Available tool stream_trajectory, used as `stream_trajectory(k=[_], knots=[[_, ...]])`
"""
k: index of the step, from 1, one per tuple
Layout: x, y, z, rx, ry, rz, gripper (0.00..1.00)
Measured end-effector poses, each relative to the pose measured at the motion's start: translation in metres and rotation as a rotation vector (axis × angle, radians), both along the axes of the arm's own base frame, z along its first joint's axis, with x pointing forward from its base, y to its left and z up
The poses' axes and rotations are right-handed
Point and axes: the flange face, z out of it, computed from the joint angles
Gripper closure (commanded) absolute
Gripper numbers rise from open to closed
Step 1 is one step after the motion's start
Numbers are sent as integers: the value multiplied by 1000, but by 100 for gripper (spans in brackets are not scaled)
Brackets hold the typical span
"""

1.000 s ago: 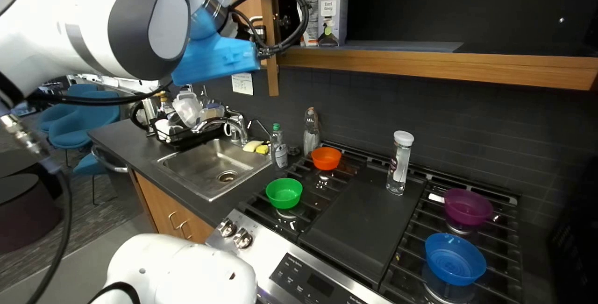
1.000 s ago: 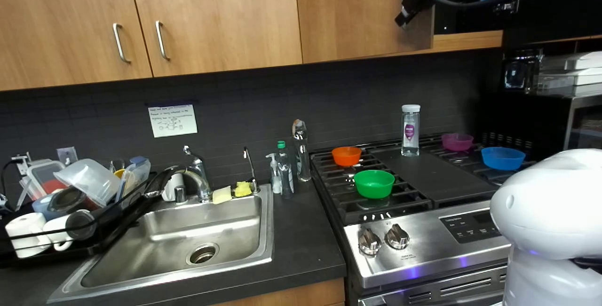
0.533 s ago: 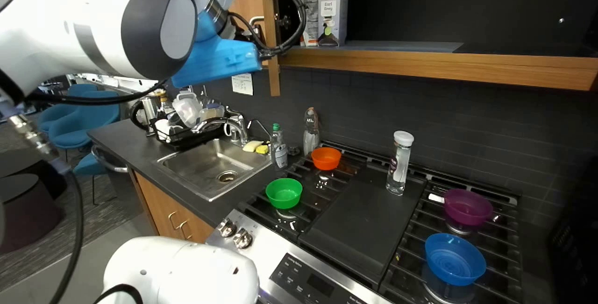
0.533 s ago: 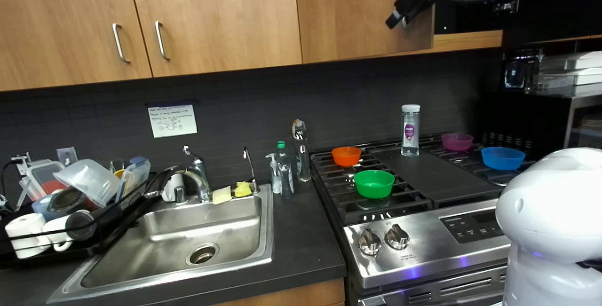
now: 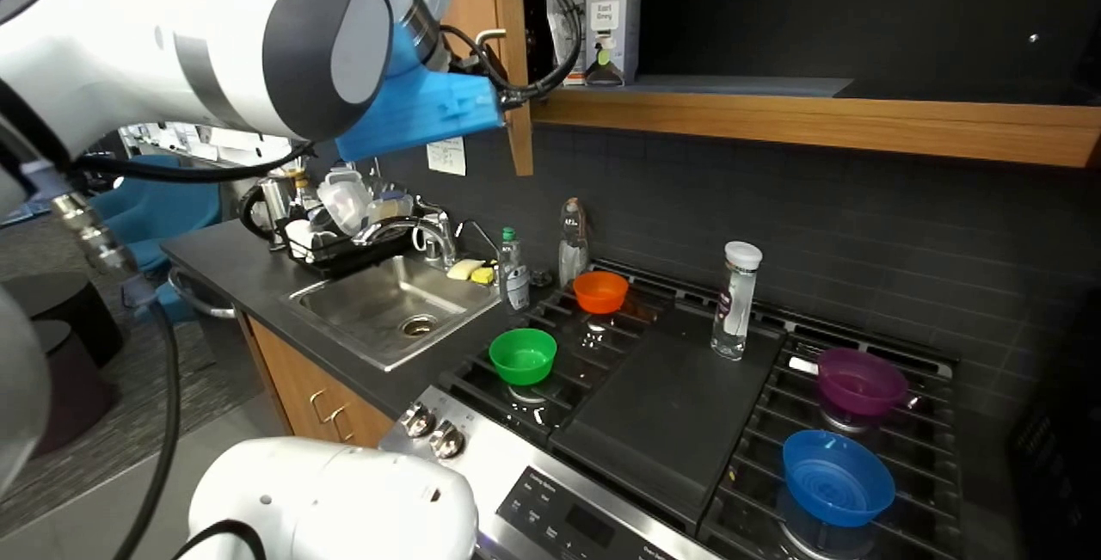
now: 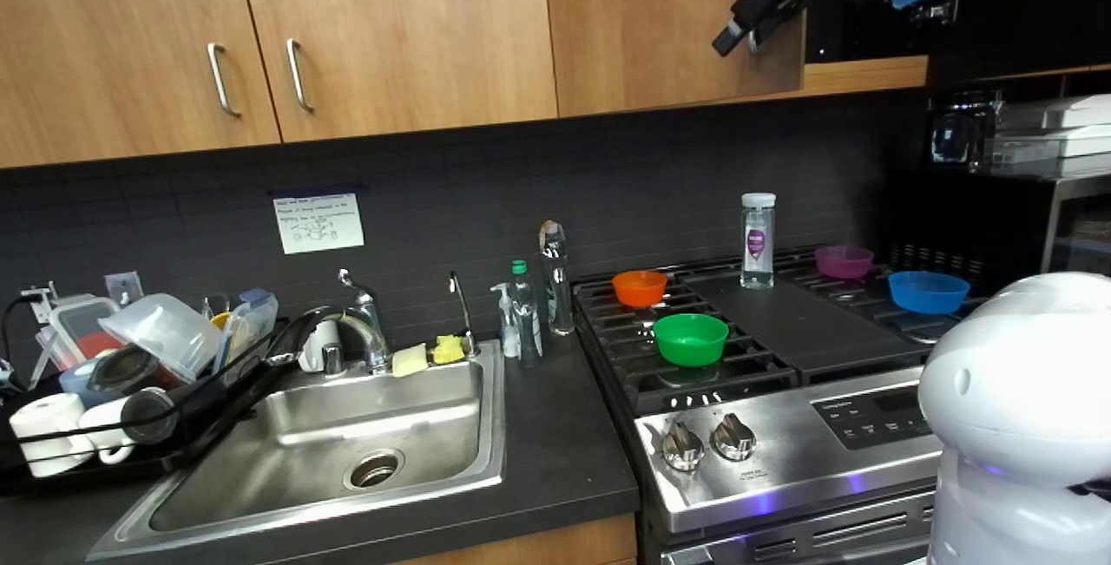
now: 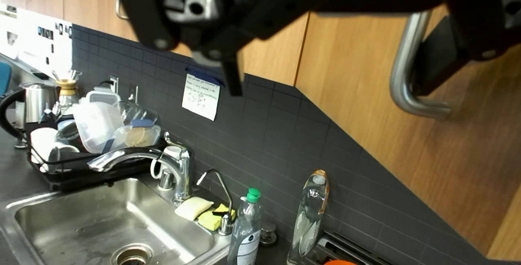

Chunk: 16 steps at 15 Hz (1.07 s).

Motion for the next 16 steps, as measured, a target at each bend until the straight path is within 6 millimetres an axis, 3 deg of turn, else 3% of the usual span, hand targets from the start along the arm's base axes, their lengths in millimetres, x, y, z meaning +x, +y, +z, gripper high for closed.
stream_trajectory(k=[11, 16], knots=[[4, -12, 5, -25, 36, 16, 0], [-20, -29, 19, 35, -110, -78, 0]])
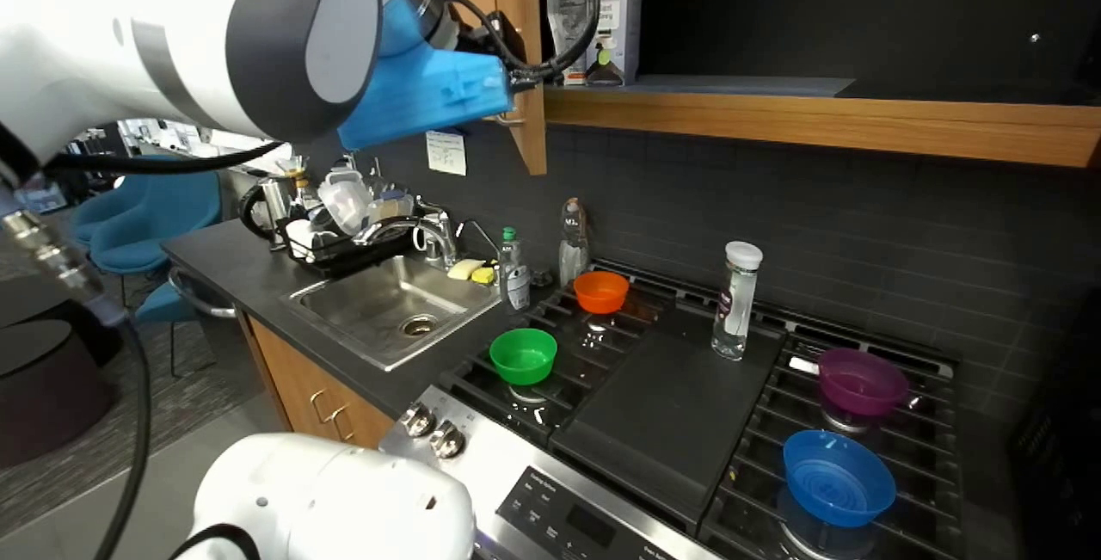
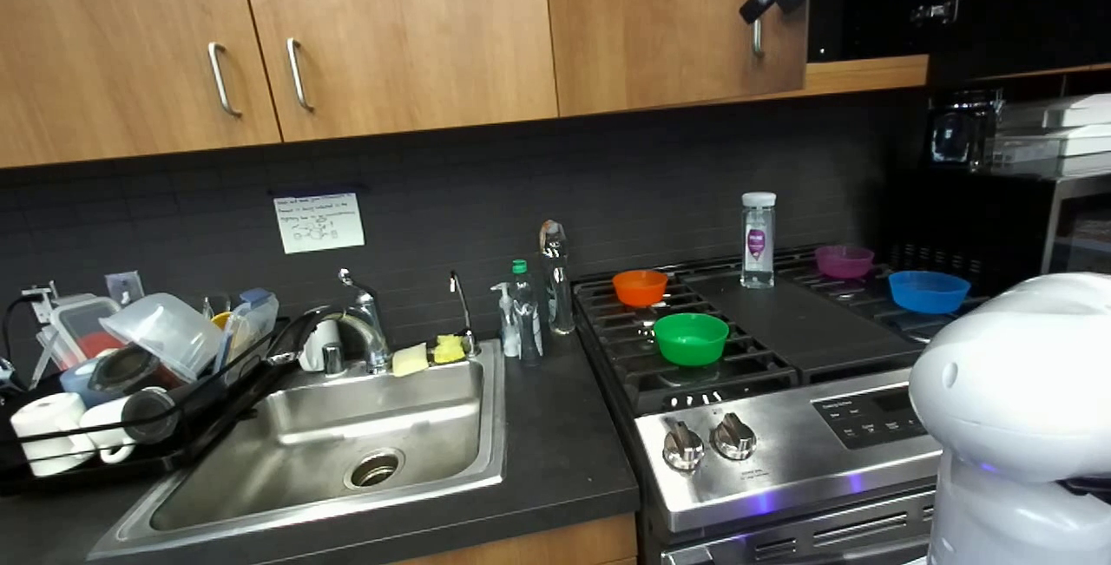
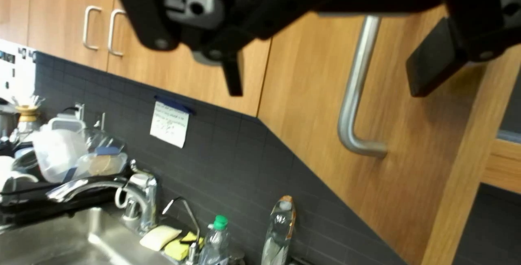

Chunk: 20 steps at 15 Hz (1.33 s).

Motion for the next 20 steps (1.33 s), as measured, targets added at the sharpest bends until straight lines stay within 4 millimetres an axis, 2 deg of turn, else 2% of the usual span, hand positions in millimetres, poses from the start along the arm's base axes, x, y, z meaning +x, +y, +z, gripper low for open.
stream_trajectory(k=[6, 20], knots=[[-26, -9, 9, 53, -154, -92, 0], [-35, -17, 24, 59, -264, -224, 0]])
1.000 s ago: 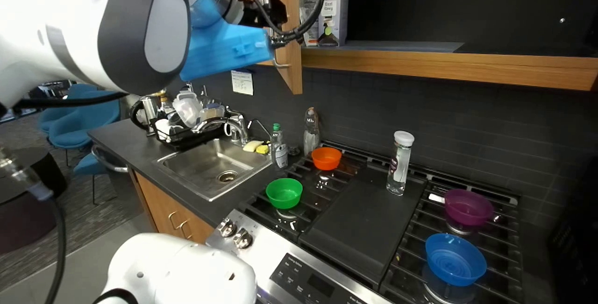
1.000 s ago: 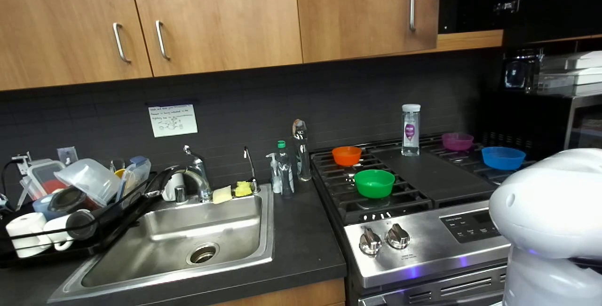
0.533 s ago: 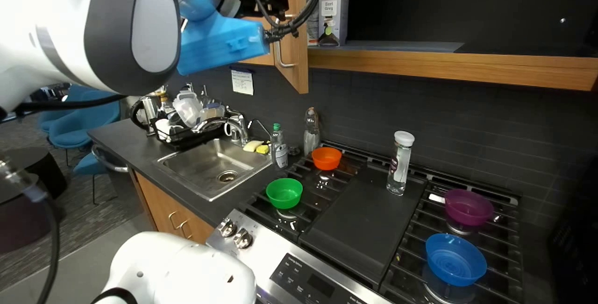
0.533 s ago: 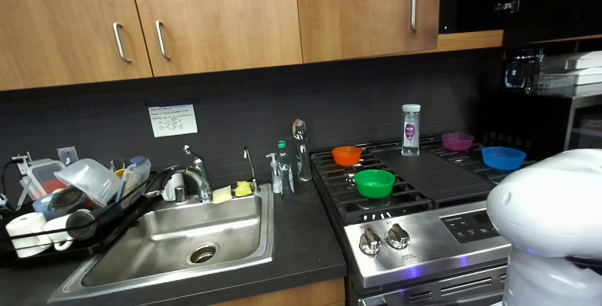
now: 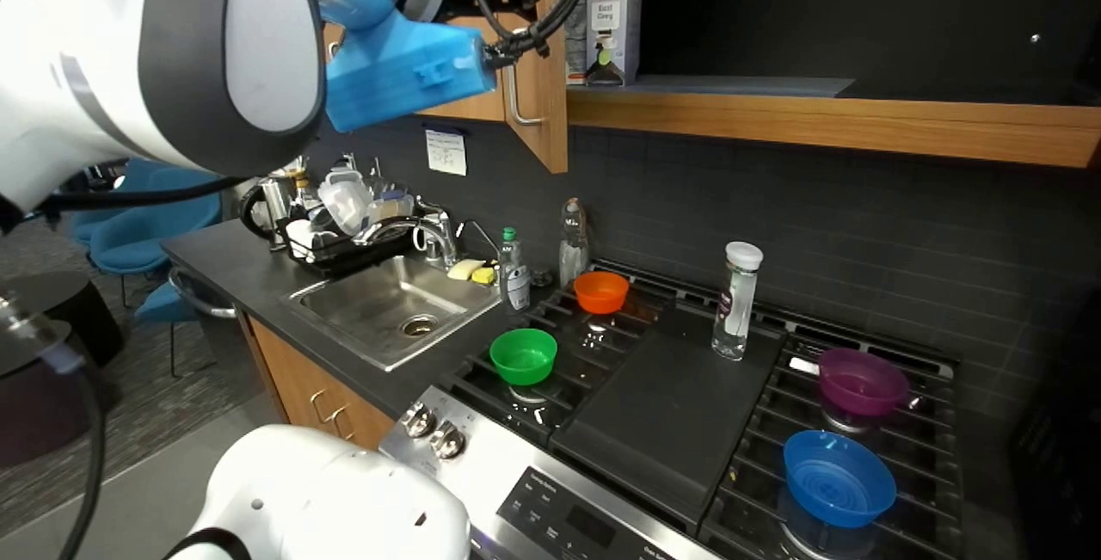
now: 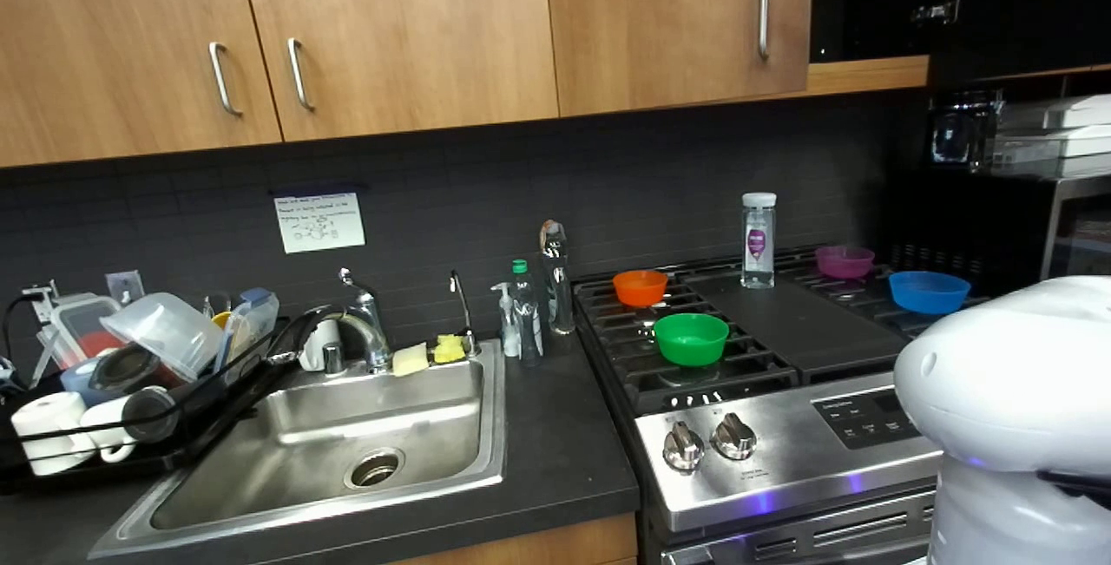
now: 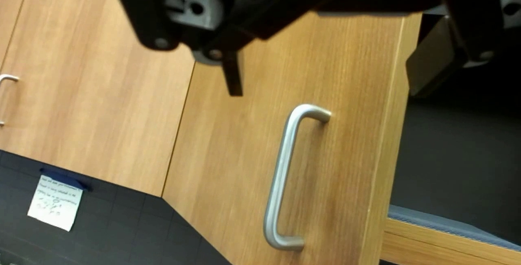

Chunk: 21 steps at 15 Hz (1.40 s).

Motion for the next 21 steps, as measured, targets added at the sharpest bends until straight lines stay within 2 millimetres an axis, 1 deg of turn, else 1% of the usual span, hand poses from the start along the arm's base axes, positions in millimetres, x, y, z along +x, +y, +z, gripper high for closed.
stream_trajectory(k=[1, 2, 3, 4, 5, 6, 8, 9, 10, 11, 12, 13, 14, 16, 20, 21], knots=[[0, -2, 1, 3, -5, -11, 0], [0, -6, 1, 6, -12, -21, 7], [1, -12, 2, 18, -19, -26, 17], [4, -19, 1, 30, -20, -25, 34], [10, -27, -1, 44, -16, -19, 36], [19, -35, -4, 58, -4, -6, 50], [43, -50, -13, 91, 33, 40, 42], [57, -56, -19, 108, 57, 71, 40], [69, -60, -24, 125, 79, 107, 42], [81, -63, -28, 139, 99, 143, 56], [90, -65, -31, 149, 116, 175, 66], [98, -67, -33, 158, 133, 205, 60], [103, -71, -34, 164, 147, 227, 47], [107, -77, -32, 174, 172, 273, 34], [111, -78, -25, 165, 209, 330, 18], [112, -76, -24, 157, 220, 345, 19]])
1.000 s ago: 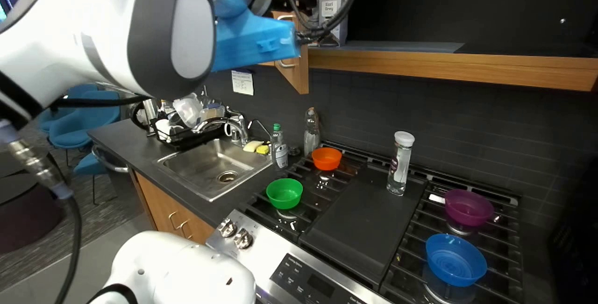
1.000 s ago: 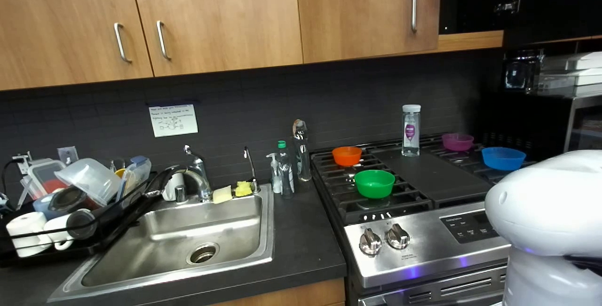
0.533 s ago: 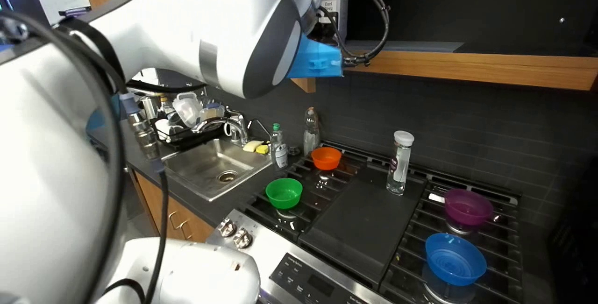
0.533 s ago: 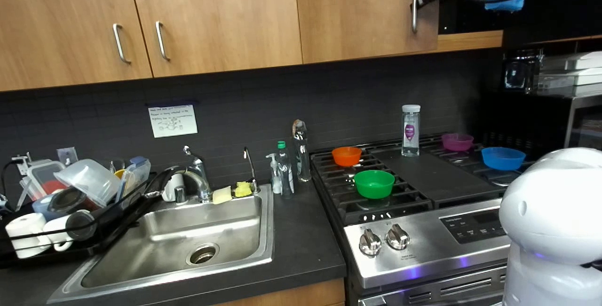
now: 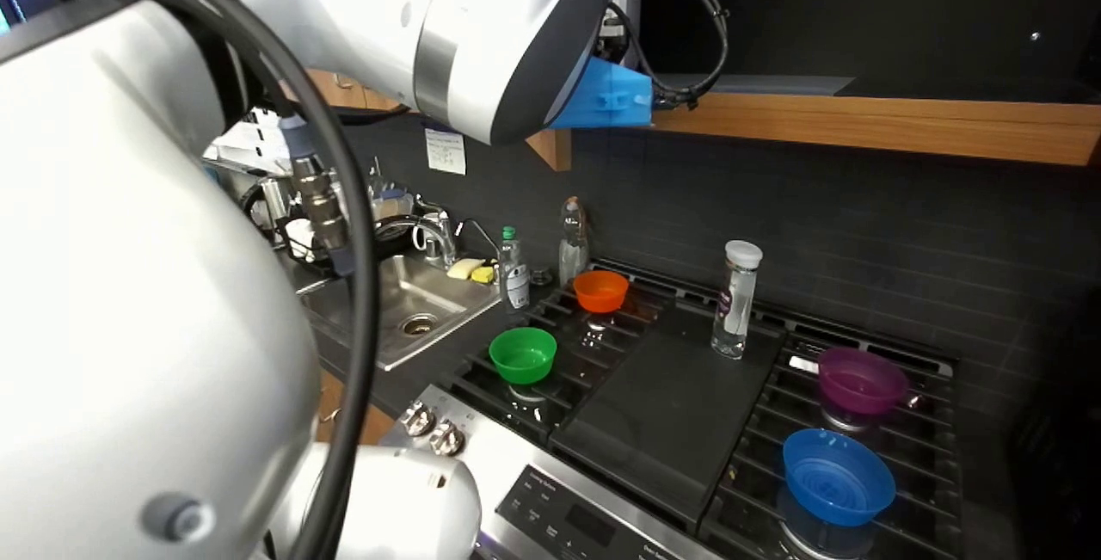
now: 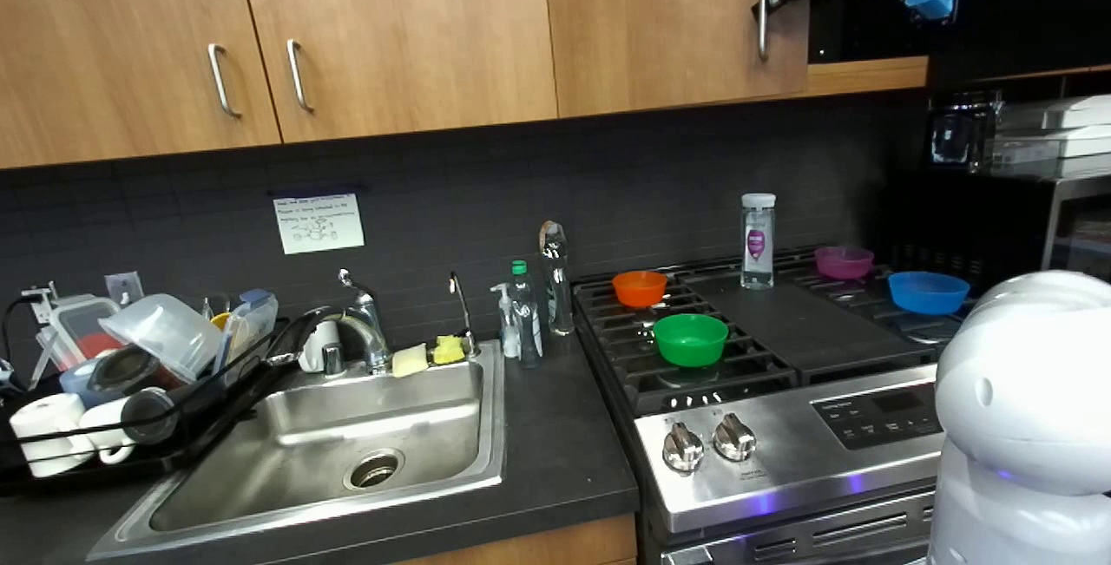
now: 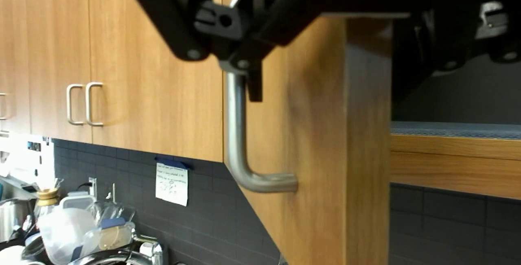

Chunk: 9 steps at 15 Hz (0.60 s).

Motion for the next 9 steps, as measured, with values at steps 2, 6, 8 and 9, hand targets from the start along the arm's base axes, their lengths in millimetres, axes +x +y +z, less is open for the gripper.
stream_trajectory(k=[2, 6, 8, 9], knots=[[-2, 3, 3, -21, 11, 31, 10], [-8, 10, 9, -63, 31, 111, 11], [-11, 14, 12, -78, 39, 150, 10], [-13, 18, 13, -86, 43, 169, 11]])
